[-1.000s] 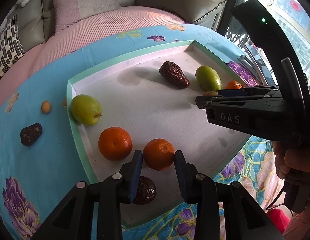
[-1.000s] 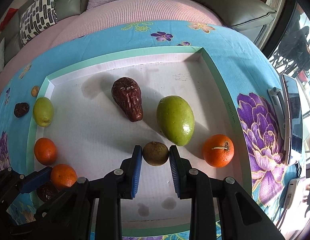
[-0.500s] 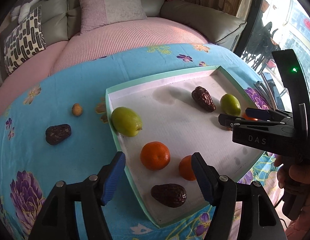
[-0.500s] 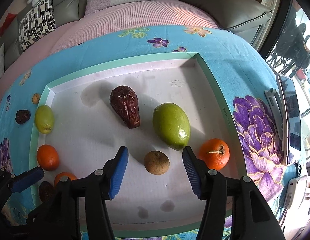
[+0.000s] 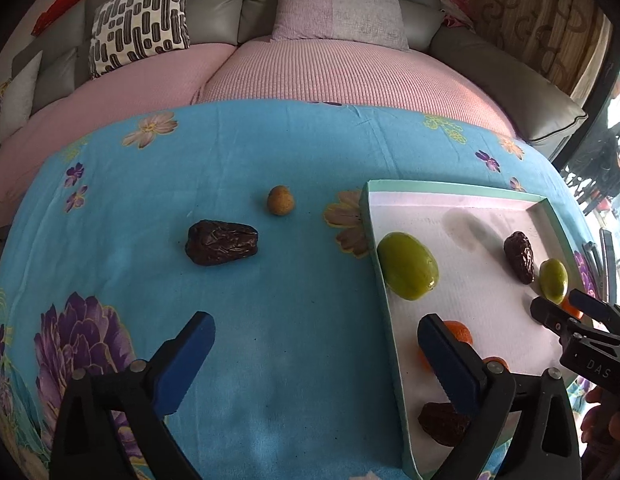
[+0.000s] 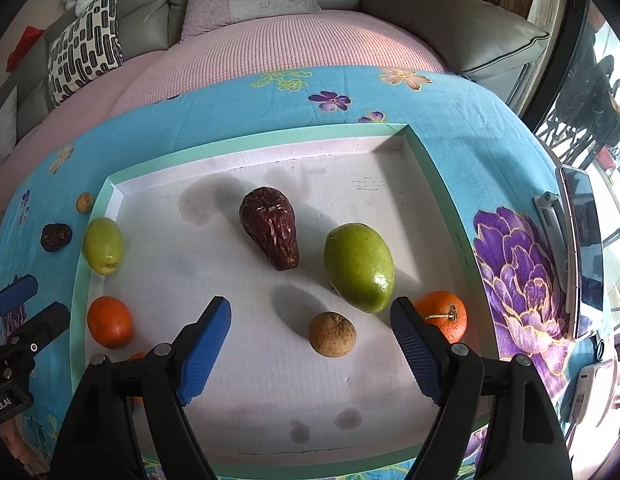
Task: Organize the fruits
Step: 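Move both tools back over the dark date on the bedspread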
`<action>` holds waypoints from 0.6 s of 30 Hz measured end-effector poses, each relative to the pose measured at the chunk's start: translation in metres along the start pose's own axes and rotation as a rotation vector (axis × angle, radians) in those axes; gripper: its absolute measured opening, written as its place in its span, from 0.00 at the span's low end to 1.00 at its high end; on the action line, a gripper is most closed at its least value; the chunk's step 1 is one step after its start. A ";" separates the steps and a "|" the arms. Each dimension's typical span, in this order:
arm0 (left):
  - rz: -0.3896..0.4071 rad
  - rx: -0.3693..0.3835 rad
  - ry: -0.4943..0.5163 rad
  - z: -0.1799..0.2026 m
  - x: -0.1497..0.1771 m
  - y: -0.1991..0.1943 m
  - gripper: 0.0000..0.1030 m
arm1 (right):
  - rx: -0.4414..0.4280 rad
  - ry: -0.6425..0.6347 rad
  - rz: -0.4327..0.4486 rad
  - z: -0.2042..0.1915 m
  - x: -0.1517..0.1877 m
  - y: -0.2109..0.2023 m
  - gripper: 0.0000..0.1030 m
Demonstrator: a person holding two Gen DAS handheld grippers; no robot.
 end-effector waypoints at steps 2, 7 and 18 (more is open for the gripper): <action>0.001 -0.003 -0.016 -0.005 0.000 0.001 1.00 | -0.007 -0.012 0.007 -0.004 0.000 -0.002 0.83; 0.011 -0.017 -0.023 -0.008 -0.002 0.002 1.00 | -0.010 -0.016 0.026 -0.008 -0.001 -0.005 0.83; 0.030 -0.029 -0.038 -0.013 -0.007 -0.004 1.00 | -0.042 -0.022 0.084 -0.017 -0.002 -0.014 0.93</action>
Point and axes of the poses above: each gripper's, at about its wrist camera, not at the fingertips, and y roughly the way its jaws point, z to its right, x to its underside, the point moved 2 cm from there along y, roughly the way its jaws point, and after that the axes turned 6 degrees about x, right-handed, at the moved point
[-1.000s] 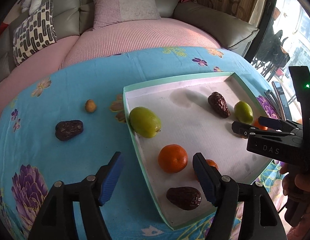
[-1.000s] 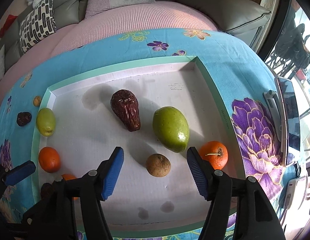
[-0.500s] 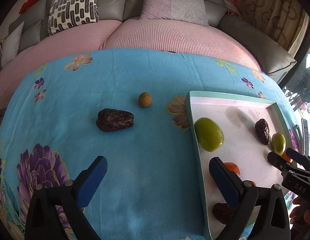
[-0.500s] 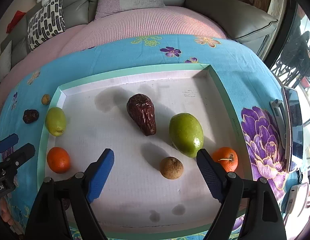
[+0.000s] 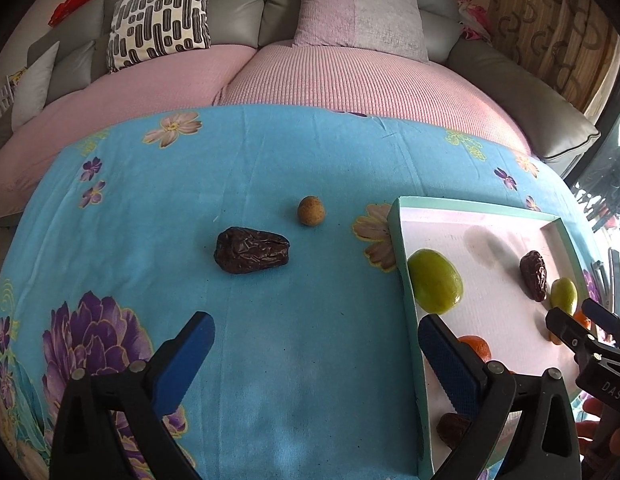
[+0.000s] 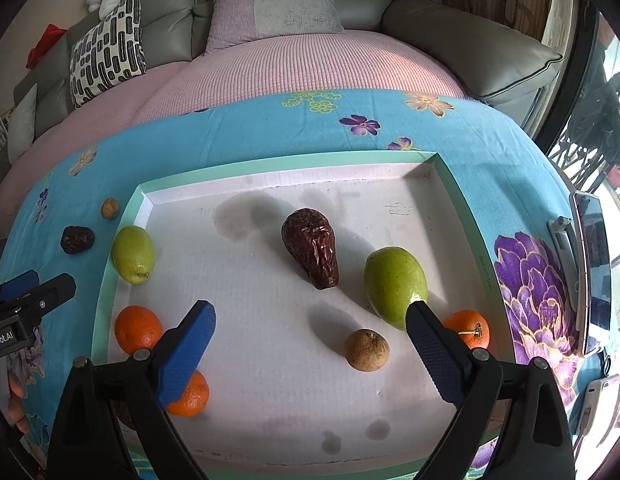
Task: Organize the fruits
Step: 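Move both tools back over the dark date on the bedspread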
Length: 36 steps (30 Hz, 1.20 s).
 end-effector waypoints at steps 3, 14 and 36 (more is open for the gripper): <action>0.012 0.000 -0.006 -0.004 -0.003 -0.003 1.00 | -0.008 0.003 0.022 -0.002 -0.001 -0.003 0.94; 0.082 -0.024 -0.051 -0.036 -0.018 -0.017 1.00 | -0.052 -0.070 0.067 -0.022 -0.005 -0.010 0.94; 0.146 -0.062 -0.237 -0.110 -0.032 -0.023 0.99 | -0.168 -0.073 0.138 -0.082 -0.018 -0.021 0.93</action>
Point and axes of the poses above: each gripper's, at about its wrist camera, not at the fingertips, and y roughly the way its jaws point, z to its right, x to its underside, the point moved 2 cm from there along y, roughly the way its jaws point, and after that the axes turned 6 degrees about x, right-handed, at the moved point
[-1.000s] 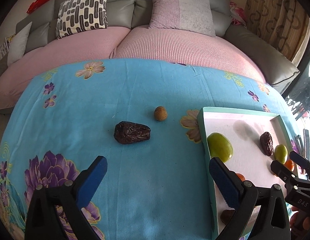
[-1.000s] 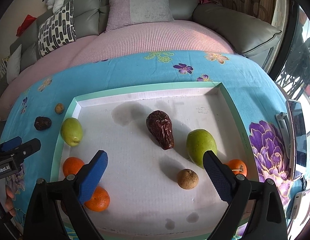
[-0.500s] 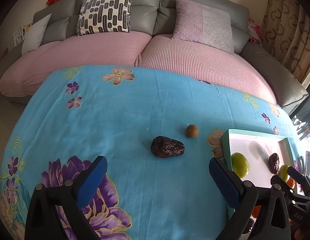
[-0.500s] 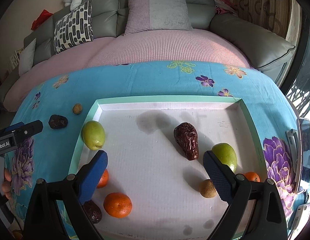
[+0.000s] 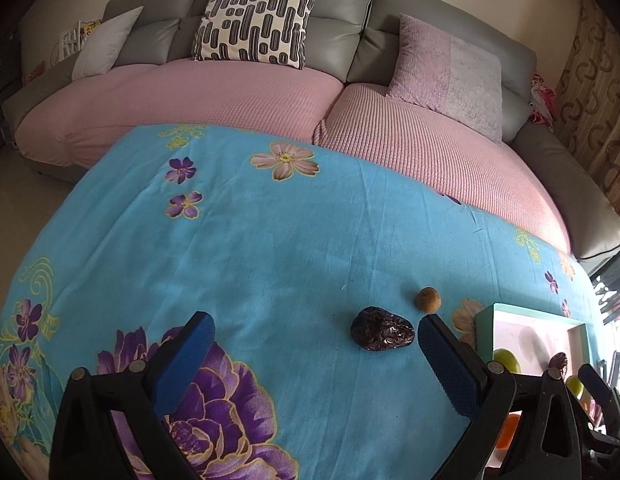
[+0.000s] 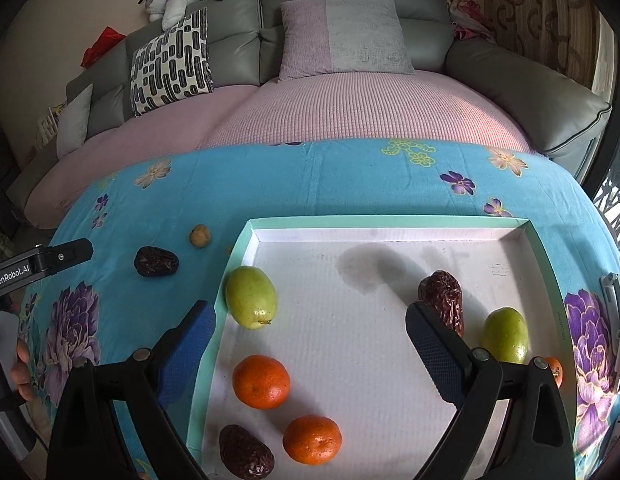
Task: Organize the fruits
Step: 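Move both tools back over the dark date on the bedspread, then grasp the dark date with the left tool while the right tool grasps a small brown fruit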
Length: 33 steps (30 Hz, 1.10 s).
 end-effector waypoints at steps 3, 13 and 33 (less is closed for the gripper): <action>-0.018 0.012 -0.006 0.001 0.000 0.006 0.99 | -0.004 -0.013 0.025 -0.011 -0.003 -0.002 0.93; -0.084 0.048 -0.002 -0.001 0.004 0.030 0.94 | -0.042 -0.059 0.019 -0.043 -0.015 0.003 0.92; -0.171 0.269 -0.086 0.003 0.012 0.060 0.58 | -0.153 -0.069 -0.231 -0.083 -0.080 0.060 0.60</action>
Point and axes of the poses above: each gripper's, at about its wrist camera, not at the fingertips, and y roughly the way its jaws point, z to its right, x to its underside, the point moved 2 cm from there along y, roughly the way its jaws point, and after that the axes turned 6 degrees about x, right-handed, at the moved point
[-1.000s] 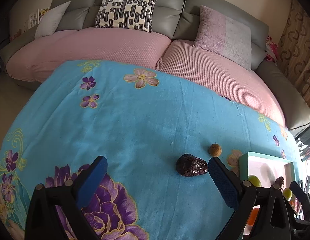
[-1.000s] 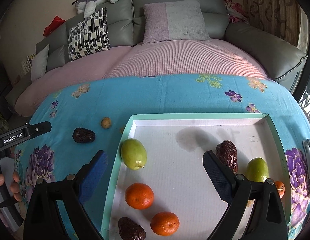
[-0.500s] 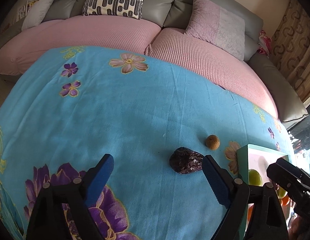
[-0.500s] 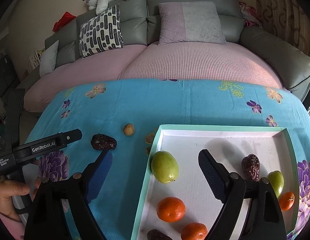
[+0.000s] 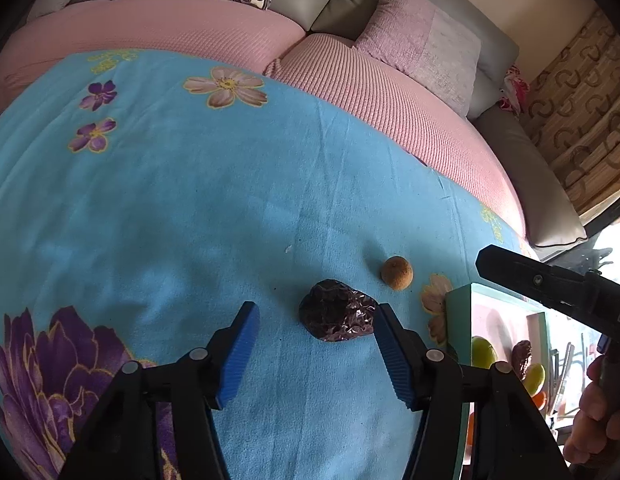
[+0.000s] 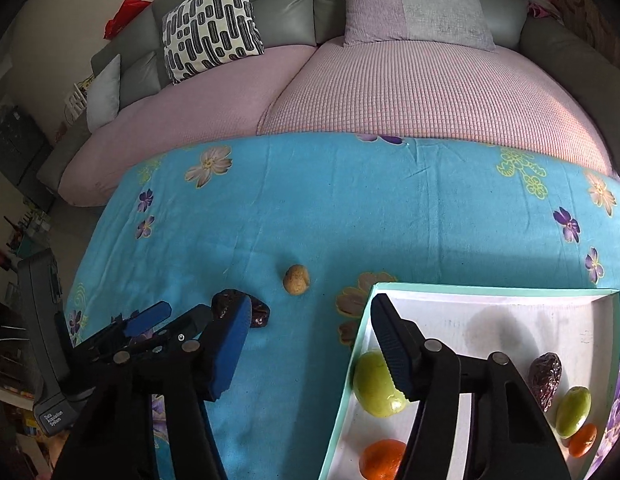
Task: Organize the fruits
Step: 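Grasp the dark date with the left tool while the right tool grasps a small brown fruit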
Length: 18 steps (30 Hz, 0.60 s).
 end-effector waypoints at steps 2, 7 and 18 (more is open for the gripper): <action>-0.005 0.013 -0.023 -0.002 0.000 0.003 0.54 | 0.003 -0.005 -0.018 -0.003 -0.006 0.006 0.55; -0.013 0.072 -0.094 -0.010 0.001 0.006 0.41 | 0.000 0.001 -0.061 -0.008 -0.017 0.020 0.48; 0.008 0.103 -0.173 -0.023 0.002 -0.001 0.33 | 0.048 -0.079 -0.133 -0.026 -0.021 0.053 0.41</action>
Point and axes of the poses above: each gripper's, at about its wrist camera, not at the fingertips, and y roughly the way its jaws point, z to its right, x to its underside, the point moved 2 cm from there along y, roughly the way its jaws point, and after that the axes turned 6 degrees about x, right-handed, at the moved point
